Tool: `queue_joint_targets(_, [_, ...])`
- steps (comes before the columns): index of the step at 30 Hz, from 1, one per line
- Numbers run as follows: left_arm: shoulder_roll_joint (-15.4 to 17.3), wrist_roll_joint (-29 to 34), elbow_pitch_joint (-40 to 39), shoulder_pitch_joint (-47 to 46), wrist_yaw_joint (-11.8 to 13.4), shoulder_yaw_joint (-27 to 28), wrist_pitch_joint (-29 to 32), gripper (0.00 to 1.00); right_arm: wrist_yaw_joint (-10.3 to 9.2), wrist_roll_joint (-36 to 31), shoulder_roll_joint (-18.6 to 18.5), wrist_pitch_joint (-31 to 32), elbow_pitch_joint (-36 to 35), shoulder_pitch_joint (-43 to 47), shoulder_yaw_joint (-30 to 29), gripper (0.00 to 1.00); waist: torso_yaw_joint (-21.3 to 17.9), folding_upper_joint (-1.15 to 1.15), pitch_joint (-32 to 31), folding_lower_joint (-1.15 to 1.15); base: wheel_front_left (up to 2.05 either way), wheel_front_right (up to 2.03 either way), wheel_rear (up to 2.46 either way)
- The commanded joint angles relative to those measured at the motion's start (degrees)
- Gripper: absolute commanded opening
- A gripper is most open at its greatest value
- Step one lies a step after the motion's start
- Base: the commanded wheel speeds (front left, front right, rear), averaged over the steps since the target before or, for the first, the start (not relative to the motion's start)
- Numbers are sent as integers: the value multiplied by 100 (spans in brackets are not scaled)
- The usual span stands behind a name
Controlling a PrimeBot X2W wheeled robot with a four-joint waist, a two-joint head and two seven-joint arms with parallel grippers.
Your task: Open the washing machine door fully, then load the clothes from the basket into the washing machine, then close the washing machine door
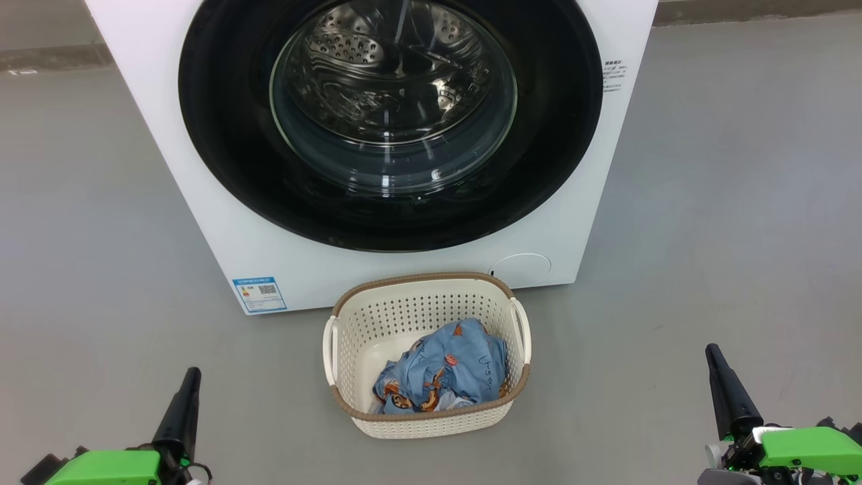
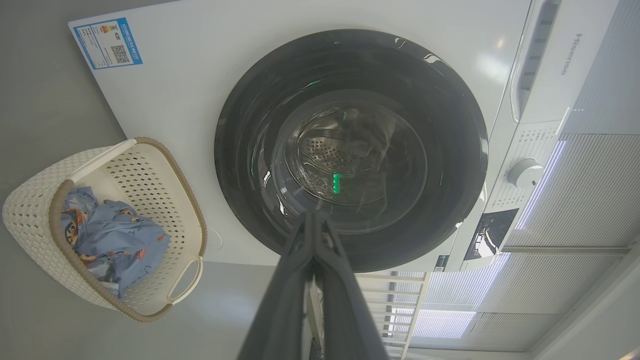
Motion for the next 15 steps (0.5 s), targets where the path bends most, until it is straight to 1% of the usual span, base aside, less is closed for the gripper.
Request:
queue_joint_targets(1, [72, -1, -110, -122, -17, 189, 33, 0, -6, 18, -25, 42, -139, -234, 154, 0, 0, 0, 0, 0, 0, 0, 0])
queue_joint_targets(5, [72, -1, -110, -122, -17, 189, 33, 0, -6, 18, -25, 42, -139, -234, 154, 0, 0, 0, 0, 0, 0, 0, 0])
queue_joint_targets(6, [0, 0, 0, 0, 0, 0, 0, 100, 0, 0, 0, 0, 0, 0, 0, 100, 0, 0, 0, 0, 0, 0, 0])
queue_joint_targets(9, [-54, 0, 169, 94, 2, -21, -4, 100, 0, -2, 36, -8, 187, 93, -3, 100, 0, 0, 0, 0, 0, 0, 0])
queue_joint_targets(12, [-43, 9, 142, 68, 2, -6, -21, 100, 0, -39, 31, -45, 163, 52, 21, 100, 1, 0, 7, 2, 0, 0, 0])
queue_joint_targets(15, [-24, 42, 110, 50, 1, -2, -49, 100, 0, -101, 14, -98, 151, 9, 63, 100, -2, 0, -3, 12, 0, 0, 0])
